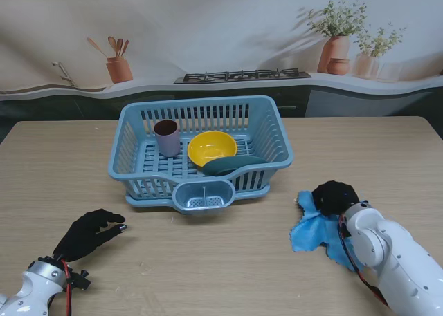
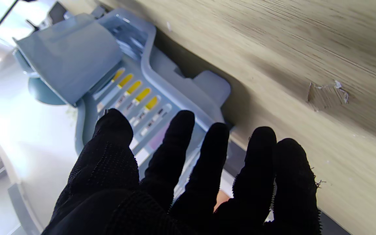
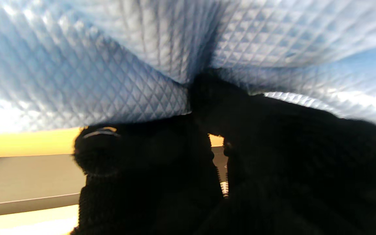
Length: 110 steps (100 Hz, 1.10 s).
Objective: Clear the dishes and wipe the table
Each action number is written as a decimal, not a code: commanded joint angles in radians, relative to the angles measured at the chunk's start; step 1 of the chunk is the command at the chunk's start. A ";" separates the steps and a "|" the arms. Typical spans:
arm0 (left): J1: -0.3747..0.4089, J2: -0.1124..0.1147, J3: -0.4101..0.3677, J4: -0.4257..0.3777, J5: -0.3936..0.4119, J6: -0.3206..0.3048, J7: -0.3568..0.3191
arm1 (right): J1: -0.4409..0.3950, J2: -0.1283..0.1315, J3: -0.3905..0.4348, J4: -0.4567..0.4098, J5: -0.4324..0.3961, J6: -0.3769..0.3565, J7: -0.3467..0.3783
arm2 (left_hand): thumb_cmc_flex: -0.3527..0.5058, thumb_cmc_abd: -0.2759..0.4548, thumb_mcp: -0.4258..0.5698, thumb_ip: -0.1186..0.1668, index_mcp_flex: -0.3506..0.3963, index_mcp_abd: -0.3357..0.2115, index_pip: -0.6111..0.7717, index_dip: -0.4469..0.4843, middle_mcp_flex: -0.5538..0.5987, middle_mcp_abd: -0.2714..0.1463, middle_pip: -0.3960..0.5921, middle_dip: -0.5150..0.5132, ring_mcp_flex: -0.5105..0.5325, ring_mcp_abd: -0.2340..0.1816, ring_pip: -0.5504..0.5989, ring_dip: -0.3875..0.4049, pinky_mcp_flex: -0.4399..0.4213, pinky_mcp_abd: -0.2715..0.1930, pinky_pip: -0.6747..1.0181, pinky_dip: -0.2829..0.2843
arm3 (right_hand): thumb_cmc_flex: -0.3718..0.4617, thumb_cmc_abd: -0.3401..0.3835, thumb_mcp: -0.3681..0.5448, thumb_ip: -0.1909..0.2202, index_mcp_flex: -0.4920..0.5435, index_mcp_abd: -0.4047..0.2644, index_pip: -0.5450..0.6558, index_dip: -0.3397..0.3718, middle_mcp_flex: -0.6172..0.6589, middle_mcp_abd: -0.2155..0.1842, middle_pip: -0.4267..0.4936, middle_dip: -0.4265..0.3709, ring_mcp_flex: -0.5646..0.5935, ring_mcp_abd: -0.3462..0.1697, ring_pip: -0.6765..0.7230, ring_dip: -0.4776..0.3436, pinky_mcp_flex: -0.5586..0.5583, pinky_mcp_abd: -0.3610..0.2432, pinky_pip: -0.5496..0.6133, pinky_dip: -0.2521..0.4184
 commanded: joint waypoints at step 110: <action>0.015 -0.006 -0.004 -0.005 0.001 -0.015 0.004 | -0.141 0.021 0.023 -0.136 0.073 -0.075 0.182 | 0.018 0.014 0.018 0.018 -0.013 -0.022 0.001 0.006 -0.005 -0.031 -0.002 -0.020 0.012 -0.012 -0.004 0.000 -0.008 -0.013 -0.014 -0.015 | 0.064 0.012 0.040 0.003 0.012 0.049 0.006 -0.007 0.017 -0.046 -0.085 -0.063 0.017 0.028 0.022 -0.001 -0.018 -0.089 0.002 0.015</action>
